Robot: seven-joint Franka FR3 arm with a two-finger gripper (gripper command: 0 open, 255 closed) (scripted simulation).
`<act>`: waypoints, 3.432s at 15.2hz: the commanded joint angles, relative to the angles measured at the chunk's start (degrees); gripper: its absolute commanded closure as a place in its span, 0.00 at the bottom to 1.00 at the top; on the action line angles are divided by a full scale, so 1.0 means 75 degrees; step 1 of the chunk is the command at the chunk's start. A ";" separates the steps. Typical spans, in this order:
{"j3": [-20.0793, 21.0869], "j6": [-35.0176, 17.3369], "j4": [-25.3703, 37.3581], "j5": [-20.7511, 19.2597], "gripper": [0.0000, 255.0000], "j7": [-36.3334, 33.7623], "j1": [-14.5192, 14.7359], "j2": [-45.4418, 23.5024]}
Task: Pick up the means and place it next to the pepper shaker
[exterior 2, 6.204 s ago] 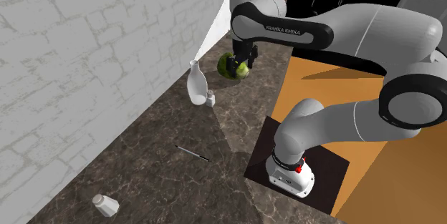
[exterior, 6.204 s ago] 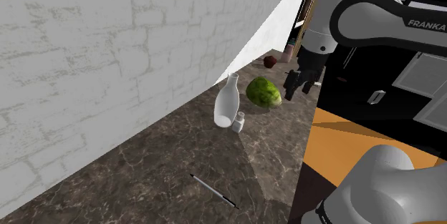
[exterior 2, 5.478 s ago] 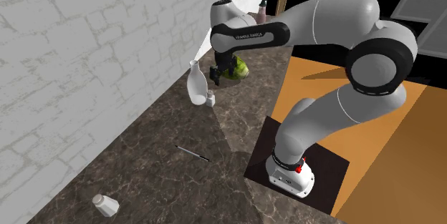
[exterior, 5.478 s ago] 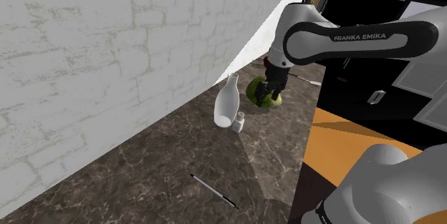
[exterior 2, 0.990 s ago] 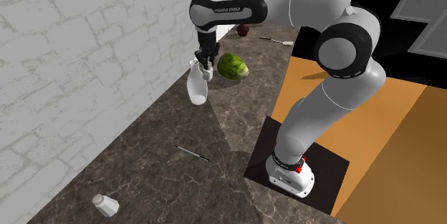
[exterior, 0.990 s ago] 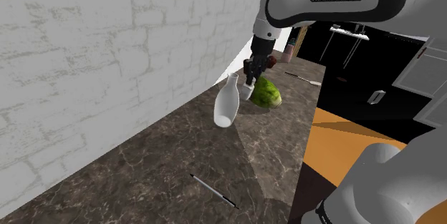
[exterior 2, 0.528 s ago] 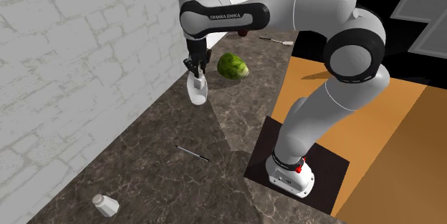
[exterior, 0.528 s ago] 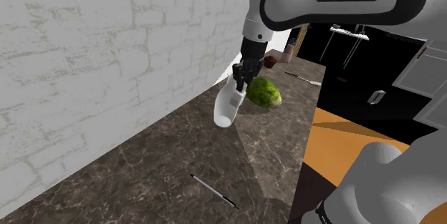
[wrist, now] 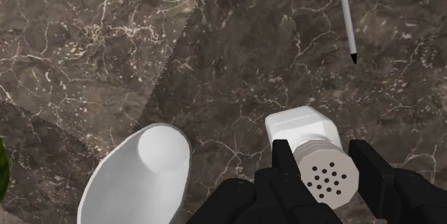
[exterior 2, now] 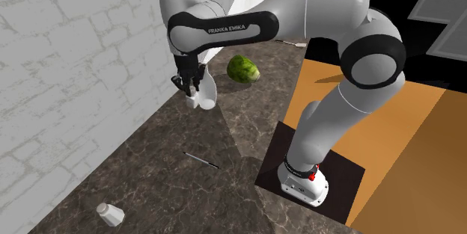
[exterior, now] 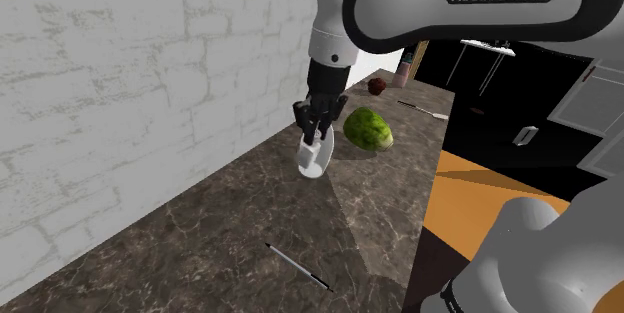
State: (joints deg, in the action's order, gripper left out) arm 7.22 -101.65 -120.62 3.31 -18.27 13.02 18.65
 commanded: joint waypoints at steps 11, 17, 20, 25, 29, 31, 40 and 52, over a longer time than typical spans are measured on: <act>0.1525 -0.0058 0.1037 0.0181 1.00 -0.2317 0.0812 -0.0998; 0.2231 0.0009 0.2088 -0.0097 1.00 -0.3548 0.1236 -0.1991; 0.2544 0.0101 0.2754 -0.0358 1.00 -0.4184 0.1501 -0.2608; 0.2945 0.0399 0.4124 -0.0966 1.00 -0.5235 0.2107 -0.3822; 0.3111 0.0824 0.5540 -0.1559 1.00 -0.5997 0.2806 -0.4961; 0.3136 0.1123 0.6409 -0.1875 1.00 -0.6325 0.3242 -0.5599; 0.3096 0.0685 0.6463 -0.2127 1.00 -0.6622 0.3575 -0.6145; 0.3053 -0.0545 0.5212 -0.2165 1.00 -0.6692 0.3405 -0.6150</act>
State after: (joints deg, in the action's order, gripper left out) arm 30.14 -104.91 -80.67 -12.92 -68.43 38.69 -27.54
